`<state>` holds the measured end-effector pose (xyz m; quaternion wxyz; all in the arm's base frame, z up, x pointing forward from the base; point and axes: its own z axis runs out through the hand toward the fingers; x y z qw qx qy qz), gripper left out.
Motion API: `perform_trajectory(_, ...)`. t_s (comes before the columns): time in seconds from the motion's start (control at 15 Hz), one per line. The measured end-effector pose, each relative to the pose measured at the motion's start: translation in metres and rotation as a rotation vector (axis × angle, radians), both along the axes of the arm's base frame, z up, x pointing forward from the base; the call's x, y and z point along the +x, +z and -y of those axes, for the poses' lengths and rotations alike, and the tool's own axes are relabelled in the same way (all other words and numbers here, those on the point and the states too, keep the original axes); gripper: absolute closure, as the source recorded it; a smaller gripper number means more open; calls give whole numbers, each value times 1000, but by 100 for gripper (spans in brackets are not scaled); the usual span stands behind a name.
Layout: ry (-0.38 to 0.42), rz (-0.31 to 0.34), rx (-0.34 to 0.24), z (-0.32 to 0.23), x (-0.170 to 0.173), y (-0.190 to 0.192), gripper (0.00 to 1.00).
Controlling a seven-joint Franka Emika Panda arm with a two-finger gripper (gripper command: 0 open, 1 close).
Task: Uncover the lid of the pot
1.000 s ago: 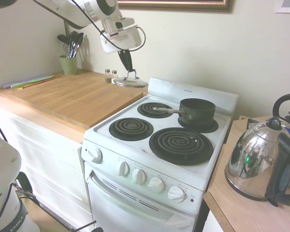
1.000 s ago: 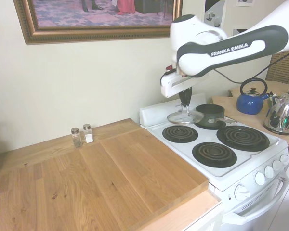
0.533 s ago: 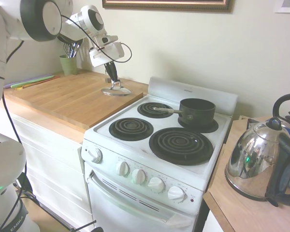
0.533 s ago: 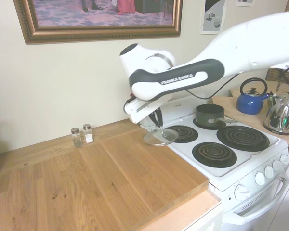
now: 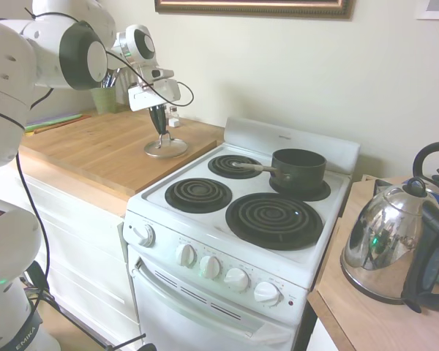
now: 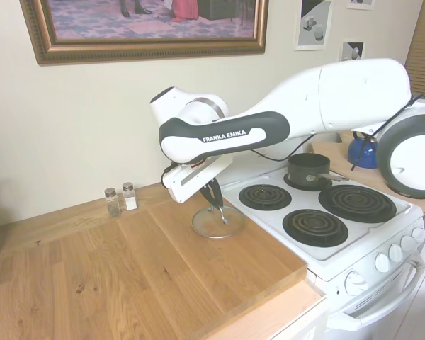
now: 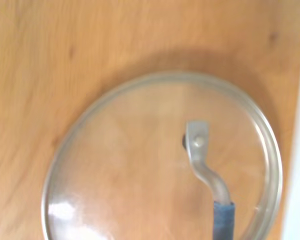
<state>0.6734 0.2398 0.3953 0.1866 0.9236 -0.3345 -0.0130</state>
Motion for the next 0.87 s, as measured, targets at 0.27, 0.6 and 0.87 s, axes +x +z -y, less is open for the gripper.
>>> perform_trajectory(0.27, 36, -89, 69, 6, 4, 5, 0)
perform_trajectory(0.6, 41, -83, 79, 10, 8, 19, 0)
perform_trajectory(0.87, 43, -46, 74, 11, 11, 30, 0)
